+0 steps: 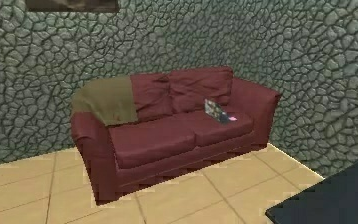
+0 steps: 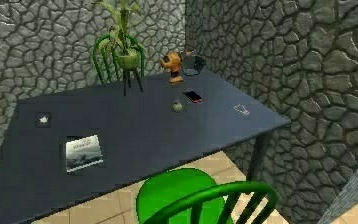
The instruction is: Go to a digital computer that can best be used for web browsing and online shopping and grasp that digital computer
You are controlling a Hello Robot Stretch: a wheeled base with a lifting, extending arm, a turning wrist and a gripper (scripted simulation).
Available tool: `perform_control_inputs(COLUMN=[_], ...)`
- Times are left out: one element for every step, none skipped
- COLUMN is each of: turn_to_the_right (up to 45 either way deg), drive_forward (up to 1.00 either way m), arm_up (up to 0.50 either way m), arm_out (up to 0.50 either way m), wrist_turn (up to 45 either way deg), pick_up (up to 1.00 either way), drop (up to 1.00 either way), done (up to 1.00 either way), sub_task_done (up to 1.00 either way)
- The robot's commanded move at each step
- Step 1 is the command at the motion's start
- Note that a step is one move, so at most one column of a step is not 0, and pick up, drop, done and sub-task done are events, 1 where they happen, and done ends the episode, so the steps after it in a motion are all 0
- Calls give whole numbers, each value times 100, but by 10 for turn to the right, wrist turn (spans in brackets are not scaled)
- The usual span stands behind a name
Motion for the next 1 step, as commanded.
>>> perform_control_inputs(turn_to_the_right=[0], drive_forward=[100], arm_up=[0], arm_out=[0], wrist_turn=[0], pick_up=[0], drop=[0], done=[0], sub_task_done=[0])
